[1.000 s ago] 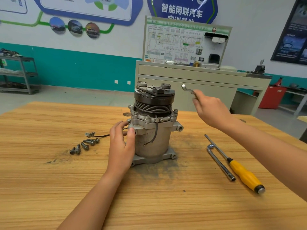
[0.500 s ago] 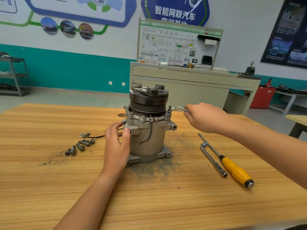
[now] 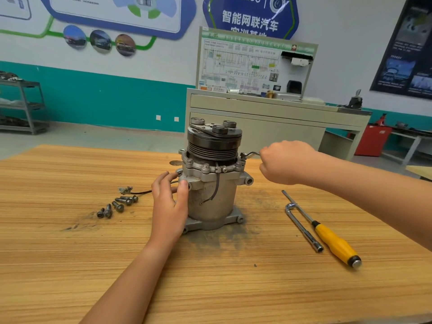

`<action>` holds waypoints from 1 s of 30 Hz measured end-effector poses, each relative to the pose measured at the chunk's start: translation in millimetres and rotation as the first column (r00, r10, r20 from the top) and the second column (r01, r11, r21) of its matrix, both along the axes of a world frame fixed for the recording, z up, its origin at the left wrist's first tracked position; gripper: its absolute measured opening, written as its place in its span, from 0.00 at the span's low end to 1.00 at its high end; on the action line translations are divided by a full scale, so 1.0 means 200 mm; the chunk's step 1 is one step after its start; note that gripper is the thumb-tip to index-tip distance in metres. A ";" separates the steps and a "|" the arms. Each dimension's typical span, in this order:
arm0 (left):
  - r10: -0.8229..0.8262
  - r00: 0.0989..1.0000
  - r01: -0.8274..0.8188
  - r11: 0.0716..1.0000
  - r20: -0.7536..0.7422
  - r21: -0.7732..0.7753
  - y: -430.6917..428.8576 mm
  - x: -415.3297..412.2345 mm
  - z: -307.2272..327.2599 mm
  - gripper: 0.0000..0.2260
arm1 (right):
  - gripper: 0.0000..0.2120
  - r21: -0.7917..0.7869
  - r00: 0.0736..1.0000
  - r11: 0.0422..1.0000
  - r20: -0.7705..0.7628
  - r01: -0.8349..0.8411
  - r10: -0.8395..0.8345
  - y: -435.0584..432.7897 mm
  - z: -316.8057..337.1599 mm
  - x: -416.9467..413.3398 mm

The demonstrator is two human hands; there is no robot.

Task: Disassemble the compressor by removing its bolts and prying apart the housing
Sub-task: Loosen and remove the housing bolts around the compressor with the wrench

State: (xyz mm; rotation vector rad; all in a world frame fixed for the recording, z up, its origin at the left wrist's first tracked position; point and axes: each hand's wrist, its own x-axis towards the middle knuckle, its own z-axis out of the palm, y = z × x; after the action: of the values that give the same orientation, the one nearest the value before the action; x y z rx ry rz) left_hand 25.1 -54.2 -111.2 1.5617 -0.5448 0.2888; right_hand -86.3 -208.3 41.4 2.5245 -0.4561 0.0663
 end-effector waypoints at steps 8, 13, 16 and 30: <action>0.009 1.000 -0.010 1.000 0.025 0.014 -0.01 0.01 0.00 0.16 | 0.10 -0.147 0.996 0.988 -0.086 -0.034 0.021 0.00 0.00 0.00; 0.015 1.000 -0.015 1.000 0.013 0.022 0.00 0.00 -0.01 0.15 | 0.08 -0.222 0.988 0.972 -0.147 -0.075 0.043 -0.01 0.02 0.00; 0.016 1.000 -0.016 0.999 -0.013 0.030 0.00 0.01 -0.01 0.16 | 0.06 -0.283 0.979 0.956 -0.205 -0.078 0.019 -0.02 0.04 0.02; 0.010 0.999 -0.009 0.999 -0.031 0.033 0.00 0.02 -0.02 0.19 | 0.16 -0.180 0.942 0.945 0.148 -0.274 0.301 -0.31 -0.13 0.36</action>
State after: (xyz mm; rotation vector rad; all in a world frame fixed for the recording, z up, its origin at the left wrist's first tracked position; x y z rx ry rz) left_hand 29.1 -54.0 -115.0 1.5986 -0.5201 0.2638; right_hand -15.0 -271.2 15.6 2.4196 -0.1362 0.4211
